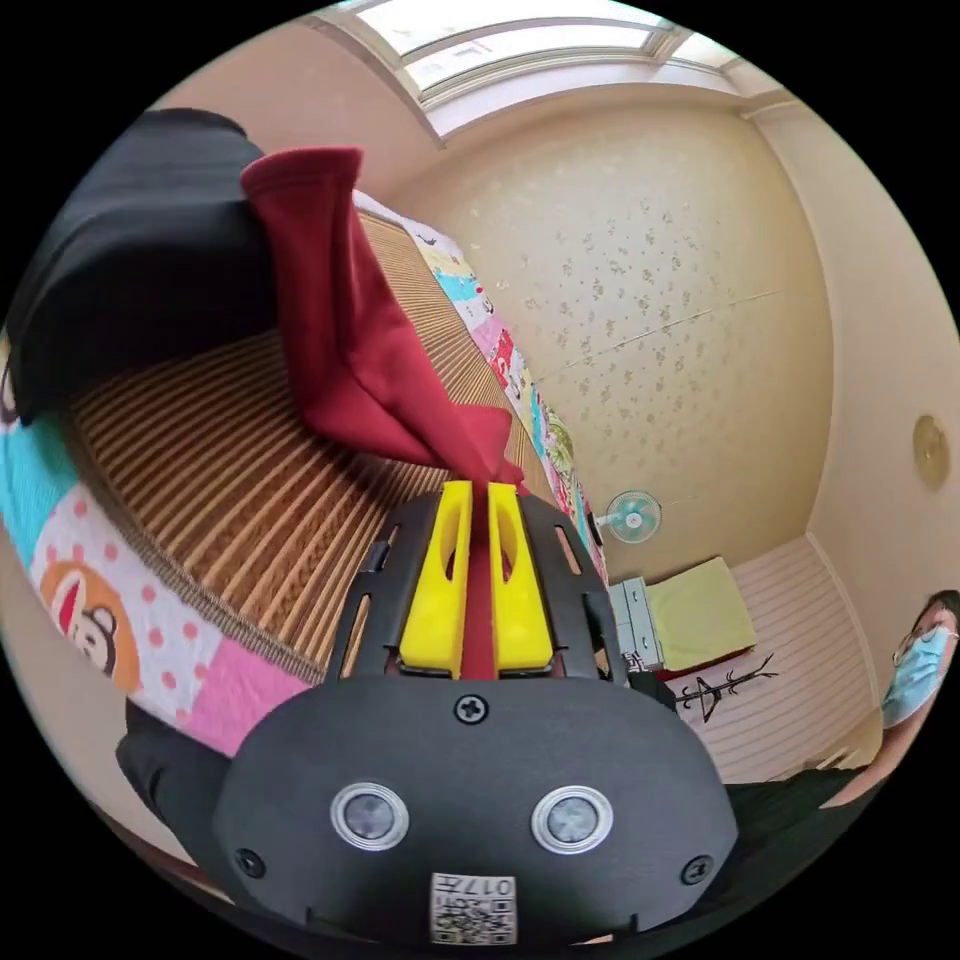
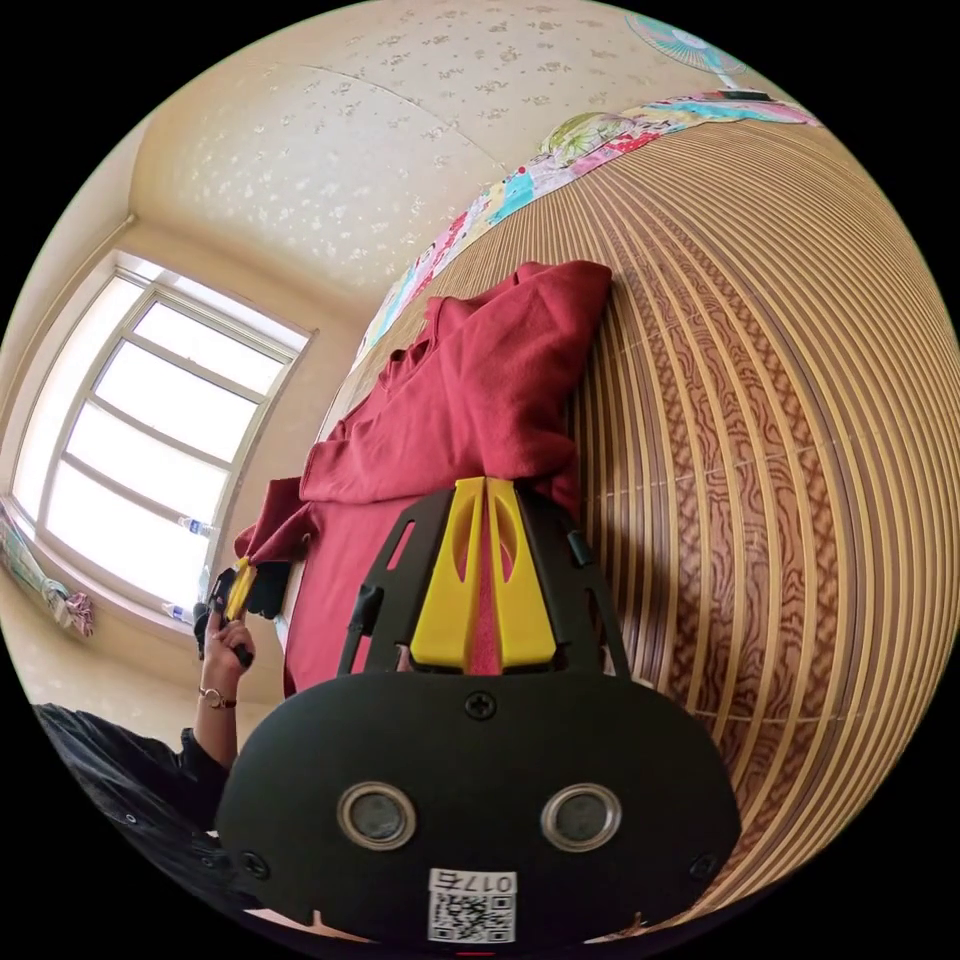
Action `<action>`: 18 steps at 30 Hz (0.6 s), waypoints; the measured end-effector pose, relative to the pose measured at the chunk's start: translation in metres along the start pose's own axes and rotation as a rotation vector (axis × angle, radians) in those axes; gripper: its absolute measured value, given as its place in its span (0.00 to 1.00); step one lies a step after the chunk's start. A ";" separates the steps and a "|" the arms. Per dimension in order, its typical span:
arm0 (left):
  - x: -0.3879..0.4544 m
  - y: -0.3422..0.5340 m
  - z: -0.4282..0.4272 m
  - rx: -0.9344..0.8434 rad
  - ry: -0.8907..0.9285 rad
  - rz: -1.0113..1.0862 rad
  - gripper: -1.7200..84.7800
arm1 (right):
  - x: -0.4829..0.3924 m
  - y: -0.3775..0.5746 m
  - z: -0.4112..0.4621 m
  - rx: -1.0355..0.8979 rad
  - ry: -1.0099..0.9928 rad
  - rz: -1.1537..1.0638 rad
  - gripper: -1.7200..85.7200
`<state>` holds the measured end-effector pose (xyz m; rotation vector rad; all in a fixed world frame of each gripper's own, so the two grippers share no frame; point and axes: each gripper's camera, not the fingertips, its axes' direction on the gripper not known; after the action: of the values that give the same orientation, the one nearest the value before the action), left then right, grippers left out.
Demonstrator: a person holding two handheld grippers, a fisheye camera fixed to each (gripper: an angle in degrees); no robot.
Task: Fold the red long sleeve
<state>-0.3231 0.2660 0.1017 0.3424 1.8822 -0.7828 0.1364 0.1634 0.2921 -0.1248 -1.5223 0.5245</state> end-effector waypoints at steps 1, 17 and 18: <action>-0.018 0.036 -0.022 -0.001 -0.043 -0.076 0.04 | 0.005 0.001 -0.004 0.001 -0.014 0.006 0.02; 0.057 -0.090 -0.101 0.267 -0.496 0.104 0.18 | 0.038 0.010 -0.040 0.004 -0.036 0.012 0.02; 0.058 -0.097 -0.097 0.274 -0.527 0.104 0.18 | 0.038 0.010 -0.041 0.004 -0.036 0.011 0.02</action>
<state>-0.4710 0.2504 0.1110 0.3595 1.2596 -0.9554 0.1721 0.1978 0.3204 -0.1213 -1.5558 0.5416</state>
